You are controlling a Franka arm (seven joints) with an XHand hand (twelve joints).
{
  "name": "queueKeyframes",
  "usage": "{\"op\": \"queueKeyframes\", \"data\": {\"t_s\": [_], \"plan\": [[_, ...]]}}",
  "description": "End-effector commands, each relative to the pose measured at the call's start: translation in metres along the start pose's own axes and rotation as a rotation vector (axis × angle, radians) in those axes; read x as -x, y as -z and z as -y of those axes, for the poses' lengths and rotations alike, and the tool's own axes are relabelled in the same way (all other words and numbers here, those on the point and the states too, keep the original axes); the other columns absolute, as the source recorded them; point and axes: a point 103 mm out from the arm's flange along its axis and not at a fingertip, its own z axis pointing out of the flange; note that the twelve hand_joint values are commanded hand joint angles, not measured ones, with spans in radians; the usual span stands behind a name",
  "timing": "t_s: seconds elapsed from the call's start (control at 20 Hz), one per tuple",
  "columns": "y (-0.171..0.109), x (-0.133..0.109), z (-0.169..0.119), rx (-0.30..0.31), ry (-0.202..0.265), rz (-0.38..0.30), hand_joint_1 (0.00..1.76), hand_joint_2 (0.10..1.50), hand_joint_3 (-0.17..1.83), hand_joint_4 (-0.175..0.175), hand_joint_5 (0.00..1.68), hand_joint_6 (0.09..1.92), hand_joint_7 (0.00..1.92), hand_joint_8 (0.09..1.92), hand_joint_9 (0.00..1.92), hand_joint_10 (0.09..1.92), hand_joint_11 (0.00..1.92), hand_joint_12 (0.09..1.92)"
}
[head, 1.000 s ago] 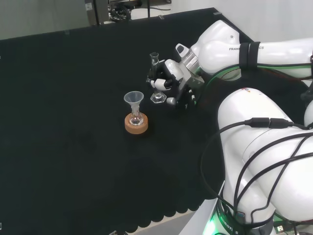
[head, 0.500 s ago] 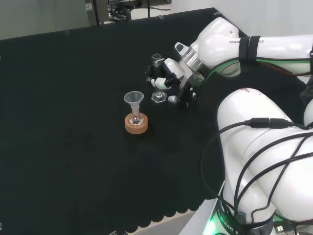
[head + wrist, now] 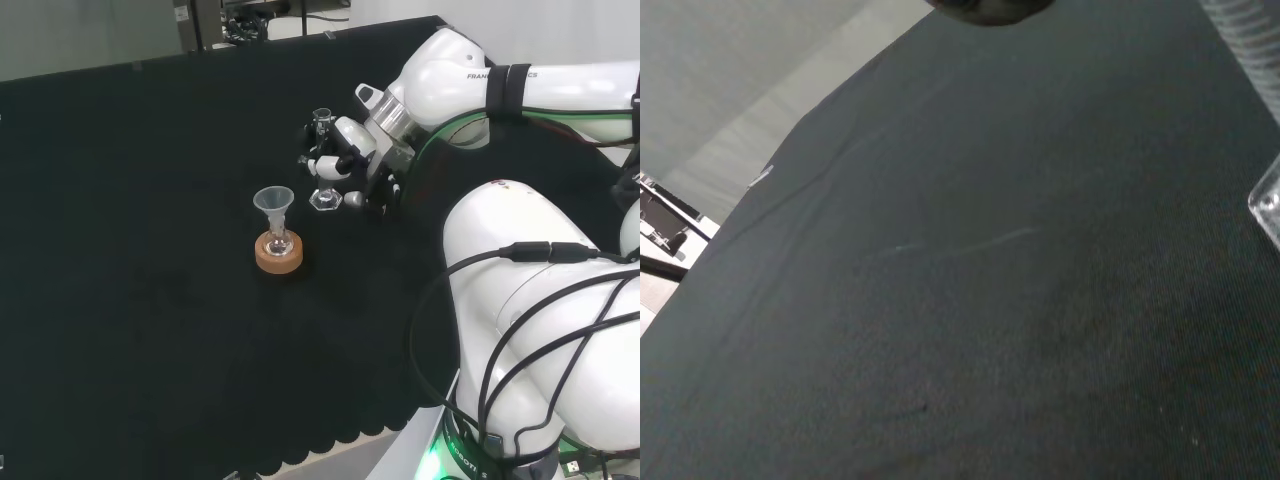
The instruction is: Put the graduated cylinder back on the table.
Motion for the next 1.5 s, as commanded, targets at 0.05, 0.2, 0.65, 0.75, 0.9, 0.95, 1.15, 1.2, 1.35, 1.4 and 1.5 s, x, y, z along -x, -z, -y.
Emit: {"op": "queueKeyframes", "data": {"t_s": [0.05,0.2,0.65,0.75,0.9,0.95,1.15,1.2,1.35,1.4,1.5], "plan": [[0.016,-0.008,-0.003,-0.009,0.001,0.040,0.97,0.98,-0.17,-0.081,0.32,0.39,0.28,0.68,0.71,0.09,0.30,1.33],[0.026,-0.010,-0.004,0.000,-0.002,0.049,0.94,0.96,-0.17,-0.086,0.30,0.25,0.17,0.70,0.62,0.09,0.21,1.37],[0.071,-0.021,0.004,0.035,0.018,0.111,0.91,0.94,-0.17,-0.090,0.28,0.16,0.12,0.70,0.58,0.09,0.16,1.37],[0.086,-0.025,0.008,0.035,0.023,0.134,0.90,0.94,-0.17,-0.090,0.28,0.14,0.12,0.70,0.58,0.09,0.16,1.39],[0.103,-0.032,0.015,0.046,0.031,0.154,0.89,0.93,-0.17,-0.089,0.28,0.12,0.12,0.70,0.58,0.09,0.16,1.39],[0.112,-0.036,0.018,0.049,0.035,0.168,0.89,0.93,-0.17,-0.089,0.28,0.12,0.12,0.70,0.57,0.09,0.16,1.39],[0.141,-0.051,0.031,0.053,0.051,0.249,0.87,0.92,-0.17,-0.089,0.28,0.11,0.11,0.70,0.57,0.09,0.16,1.39],[0.150,-0.057,0.036,0.055,0.056,0.269,0.87,0.92,-0.17,-0.089,0.28,0.11,0.11,0.70,0.57,0.09,0.16,1.39],[0.164,-0.067,0.048,0.052,0.063,0.293,0.87,0.92,-0.17,-0.088,0.28,0.11,0.11,0.70,0.57,0.09,0.15,1.40],[0.165,-0.069,0.050,0.050,0.065,0.297,0.86,0.92,-0.17,-0.088,0.28,0.11,0.11,0.70,0.57,0.09,0.15,1.40],[0.173,-0.074,0.055,0.049,0.067,0.308,0.86,0.92,-0.17,-0.088,0.28,0.10,0.11,0.70,0.57,0.09,0.15,1.40]]}}
